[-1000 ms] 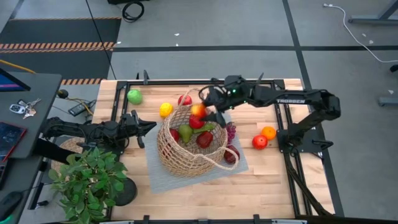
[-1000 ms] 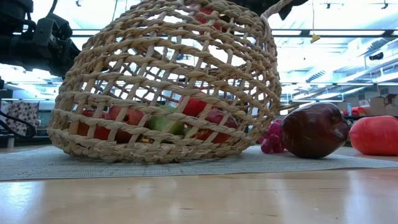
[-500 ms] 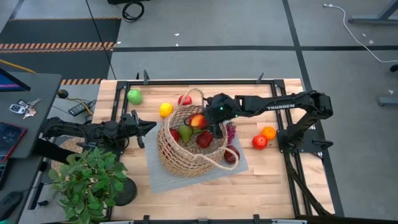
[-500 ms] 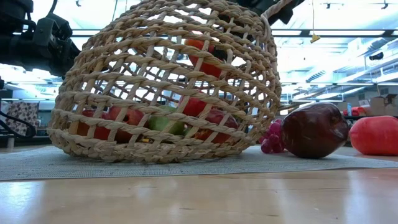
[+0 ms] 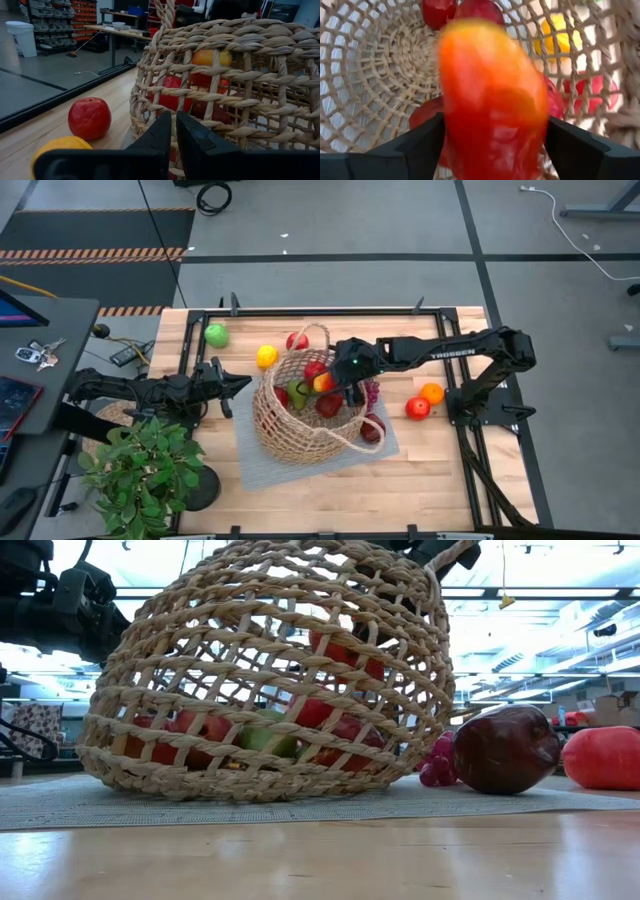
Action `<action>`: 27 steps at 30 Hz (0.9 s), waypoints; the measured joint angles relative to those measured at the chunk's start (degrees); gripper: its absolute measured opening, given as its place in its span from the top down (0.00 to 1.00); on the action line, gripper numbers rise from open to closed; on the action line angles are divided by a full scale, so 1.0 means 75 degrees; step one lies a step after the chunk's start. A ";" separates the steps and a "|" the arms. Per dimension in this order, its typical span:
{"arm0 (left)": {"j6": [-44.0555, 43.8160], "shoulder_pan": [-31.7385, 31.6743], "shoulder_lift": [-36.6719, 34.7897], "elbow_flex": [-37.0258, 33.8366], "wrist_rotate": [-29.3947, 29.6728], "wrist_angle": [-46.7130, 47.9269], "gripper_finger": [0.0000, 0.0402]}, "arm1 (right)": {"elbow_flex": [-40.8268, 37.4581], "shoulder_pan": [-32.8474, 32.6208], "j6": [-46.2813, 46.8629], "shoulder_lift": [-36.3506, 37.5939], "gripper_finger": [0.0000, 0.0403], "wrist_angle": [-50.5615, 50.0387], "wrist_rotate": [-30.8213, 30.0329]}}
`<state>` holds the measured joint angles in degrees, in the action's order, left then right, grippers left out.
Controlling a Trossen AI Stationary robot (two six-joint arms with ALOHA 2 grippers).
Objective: Build produce basket
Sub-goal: Put the mango into the basket, then put the red apple into the basket
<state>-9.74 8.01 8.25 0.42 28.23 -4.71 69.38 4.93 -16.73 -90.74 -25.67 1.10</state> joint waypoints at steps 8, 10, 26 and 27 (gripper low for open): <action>0.0000 -0.0003 0.0000 0.0000 0.0000 -0.0002 0.90 | 0.0831 -0.0030 0.0411 0.0000 0.04 -0.0847 -0.0011; -0.0002 -0.0001 0.0000 -0.0002 0.0000 -0.0001 0.91 | 0.1027 -0.0029 0.0410 0.0084 0.03 -0.1042 -0.0008; 0.0000 -0.0002 0.0000 -0.0003 -0.0003 -0.0003 0.90 | -0.0878 0.0350 0.1077 0.2713 0.08 0.0131 -0.0293; 0.0000 0.0000 0.0000 -0.0003 -0.0003 0.0000 0.91 | -0.1124 0.0342 0.1231 0.2911 0.08 0.0216 -0.0465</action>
<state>-9.74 8.01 8.25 0.40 28.21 -4.71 60.95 7.50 -7.50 -68.90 -24.04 -2.39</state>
